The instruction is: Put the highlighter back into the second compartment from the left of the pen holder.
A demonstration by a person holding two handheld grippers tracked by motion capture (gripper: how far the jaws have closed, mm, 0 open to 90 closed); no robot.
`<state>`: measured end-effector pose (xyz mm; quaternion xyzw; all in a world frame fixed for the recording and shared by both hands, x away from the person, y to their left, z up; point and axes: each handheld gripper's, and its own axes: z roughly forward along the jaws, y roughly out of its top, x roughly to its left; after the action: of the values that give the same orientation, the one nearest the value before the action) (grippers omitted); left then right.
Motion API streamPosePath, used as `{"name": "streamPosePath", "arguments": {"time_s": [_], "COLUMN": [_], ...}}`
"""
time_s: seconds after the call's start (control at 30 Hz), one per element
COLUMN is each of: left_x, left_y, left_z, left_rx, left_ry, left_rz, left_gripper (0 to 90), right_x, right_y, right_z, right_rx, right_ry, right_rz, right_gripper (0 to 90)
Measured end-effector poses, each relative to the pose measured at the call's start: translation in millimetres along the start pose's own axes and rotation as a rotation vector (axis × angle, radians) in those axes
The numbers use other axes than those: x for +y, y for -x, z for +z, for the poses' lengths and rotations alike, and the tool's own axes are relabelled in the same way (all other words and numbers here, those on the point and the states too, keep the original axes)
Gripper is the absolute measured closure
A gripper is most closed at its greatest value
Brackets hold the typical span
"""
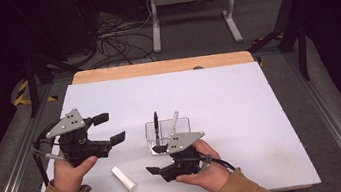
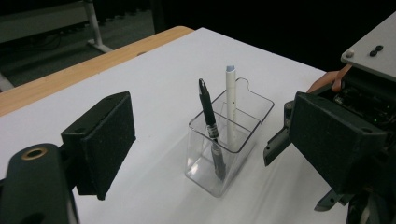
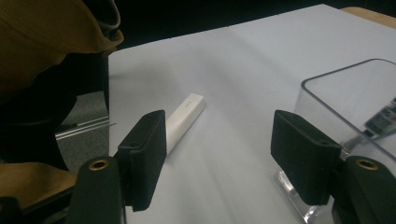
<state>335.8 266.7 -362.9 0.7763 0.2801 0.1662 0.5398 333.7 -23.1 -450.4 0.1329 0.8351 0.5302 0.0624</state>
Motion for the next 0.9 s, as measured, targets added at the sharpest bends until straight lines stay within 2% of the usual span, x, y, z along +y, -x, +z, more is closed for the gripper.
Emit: {"name": "streamPosePath", "arguments": {"time_s": [0.4,0.5,0.63,0.9], "left_x": [-2.2,-3.4,-4.5,-5.6], "left_y": [-0.4,-0.8,-2.1,-3.8], "left_z": [-2.2,-4.9,-8.2,-11.0], "left_rx": [0.01,0.019,0.03,0.04], "left_ry": [-0.006,-0.001,-0.001,0.002], "left_rz": [-0.01,-0.016,-0.016,-0.026], "left_gripper": [15.6,15.6,15.6,15.7], "right_x": [-0.4,0.3,2.6,4.3], "right_y": [-5.4,-6.4,-8.4,-14.4], "right_z": [14.9,20.4,29.2,48.9], "right_rx": [0.013,0.022,0.024,0.034], "right_ry": [-0.014,-0.02,-0.03,-0.06], "right_rz": [0.005,0.034,0.035,0.07], "right_gripper": [36.7,36.7,36.5,36.3]}}
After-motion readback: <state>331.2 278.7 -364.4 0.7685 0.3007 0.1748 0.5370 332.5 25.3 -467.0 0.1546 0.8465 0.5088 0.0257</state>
